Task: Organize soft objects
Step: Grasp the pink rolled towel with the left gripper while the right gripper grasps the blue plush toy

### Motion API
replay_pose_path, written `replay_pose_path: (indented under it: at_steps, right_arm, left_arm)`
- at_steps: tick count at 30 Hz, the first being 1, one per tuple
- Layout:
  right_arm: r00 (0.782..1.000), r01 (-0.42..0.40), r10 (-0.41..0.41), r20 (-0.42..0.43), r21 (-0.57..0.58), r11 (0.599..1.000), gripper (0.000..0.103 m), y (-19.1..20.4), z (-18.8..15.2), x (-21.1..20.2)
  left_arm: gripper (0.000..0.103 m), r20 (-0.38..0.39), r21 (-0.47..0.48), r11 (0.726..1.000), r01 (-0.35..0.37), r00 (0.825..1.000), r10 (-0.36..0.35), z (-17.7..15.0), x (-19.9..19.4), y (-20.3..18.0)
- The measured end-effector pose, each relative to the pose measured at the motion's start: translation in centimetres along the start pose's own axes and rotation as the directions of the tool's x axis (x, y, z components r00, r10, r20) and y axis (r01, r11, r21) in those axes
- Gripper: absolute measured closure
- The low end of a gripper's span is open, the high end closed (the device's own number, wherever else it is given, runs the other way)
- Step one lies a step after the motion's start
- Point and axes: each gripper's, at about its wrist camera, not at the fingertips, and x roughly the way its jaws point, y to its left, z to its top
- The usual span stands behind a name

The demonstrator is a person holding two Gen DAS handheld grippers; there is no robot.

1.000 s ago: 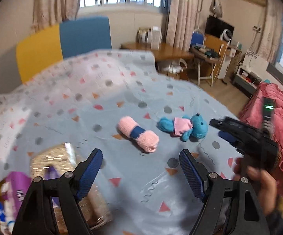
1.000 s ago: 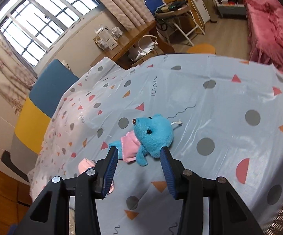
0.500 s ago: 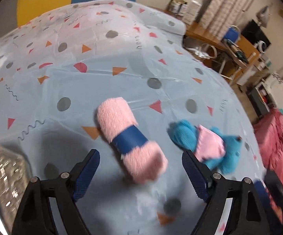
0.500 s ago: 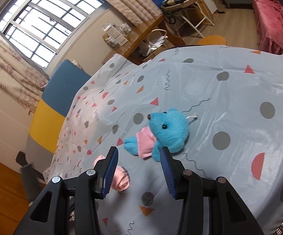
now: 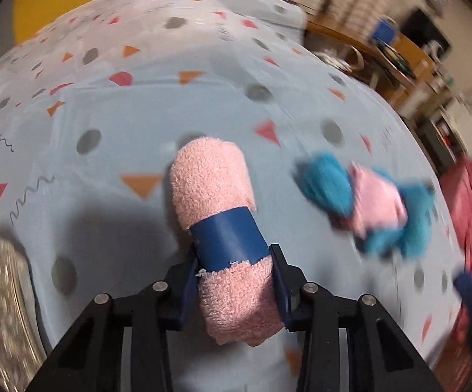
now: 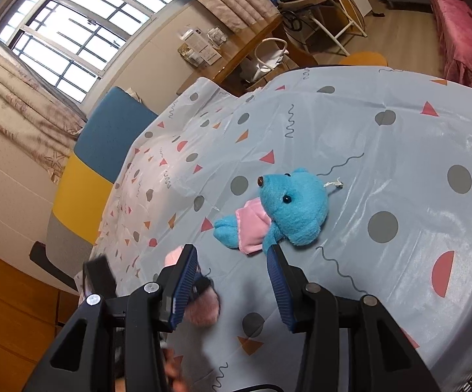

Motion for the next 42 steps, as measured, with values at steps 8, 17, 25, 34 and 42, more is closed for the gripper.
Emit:
replay_pose_path:
  at_steps: [8, 17, 25, 34, 42]
  right_arm:
    - [0.987, 0.053, -0.086, -0.135, -0.235, 0.971, 0.058, 3.0, -0.1, 1.8]
    - [0.923, 0.1, -0.358, -0.144, -0.807, 0.582, 0.028, 7.6, 2.2, 8.2]
    - [0.887, 0.092, -0.448, -0.109, -0.91, 0.403, 0.017, 6.5, 1.8, 12.5]
    - [0.815, 0.17, -0.571, 0.101, -0.983, 0.069, 0.03, 7.2, -0.1, 16.1]
    - [0.829, 0.22, -0.547, 0.119, -0.968, 0.122, 0.073, 7.9, 0.4, 15.3]
  left_arm:
    - [0.063, 0.022, 0.197, 0.98, 0.024, 0.999, -0.029, -8.3, -3.5, -0.8]
    - [0.063, 0.071, 0.236, 0.971, 0.025, 0.997, -0.043, -10.6, -4.6, -0.9]
    - [0.06, 0.101, 0.245, 0.969, 0.021, 0.994, -0.047, -10.7, -4.4, -1.0]
    - [0.06, 0.105, 0.224, 0.974, 0.036, 0.993, -0.061, -11.2, -4.8, -0.6]
    - [0.06, 0.108, 0.217, 0.975, 0.045, 0.992, -0.07, -11.2, -4.8, -0.4]
